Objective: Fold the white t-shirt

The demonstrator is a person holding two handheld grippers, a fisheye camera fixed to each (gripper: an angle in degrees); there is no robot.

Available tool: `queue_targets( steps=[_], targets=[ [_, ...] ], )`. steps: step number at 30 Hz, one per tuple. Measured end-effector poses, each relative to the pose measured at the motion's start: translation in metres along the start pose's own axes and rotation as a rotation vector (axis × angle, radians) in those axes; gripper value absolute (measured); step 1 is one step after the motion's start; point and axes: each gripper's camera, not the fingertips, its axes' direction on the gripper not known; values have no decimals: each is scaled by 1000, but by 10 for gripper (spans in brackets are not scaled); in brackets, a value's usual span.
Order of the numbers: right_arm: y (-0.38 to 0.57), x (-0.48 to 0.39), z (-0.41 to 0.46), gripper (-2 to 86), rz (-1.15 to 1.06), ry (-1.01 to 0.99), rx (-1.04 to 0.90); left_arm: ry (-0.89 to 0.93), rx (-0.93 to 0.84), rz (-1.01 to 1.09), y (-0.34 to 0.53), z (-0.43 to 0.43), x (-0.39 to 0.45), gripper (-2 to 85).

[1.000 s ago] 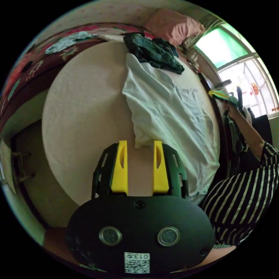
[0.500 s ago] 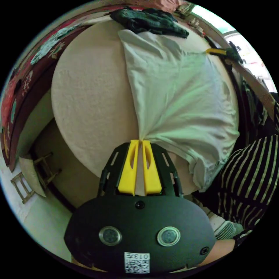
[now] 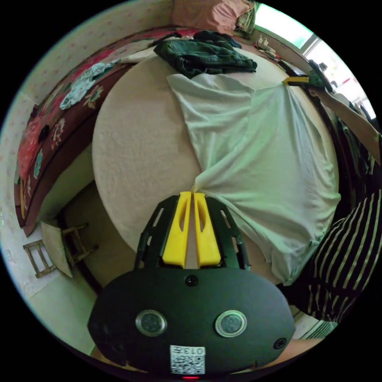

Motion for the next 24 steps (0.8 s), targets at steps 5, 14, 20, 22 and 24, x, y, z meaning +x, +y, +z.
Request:
queue_targets(
  steps=[5,14,20,22,24],
  targets=[
    [7,-9,11,45,90,-28,-80,68,-43,-64,0,17,0,55],
    [77,-50,-73,44,166,-5,188,154,49,-176,102,-12,53,63],
    [164,-152,-86,23,193,-172,143,180,-31,-191,141,31,134,68],
    [198,-189,-85,17,173,-166,69,201,-19,-233,147,40,143,69],
    [219,-211,-85,13,149,-170,33,230,-1,-249,148,46,150,68]
  ],
)
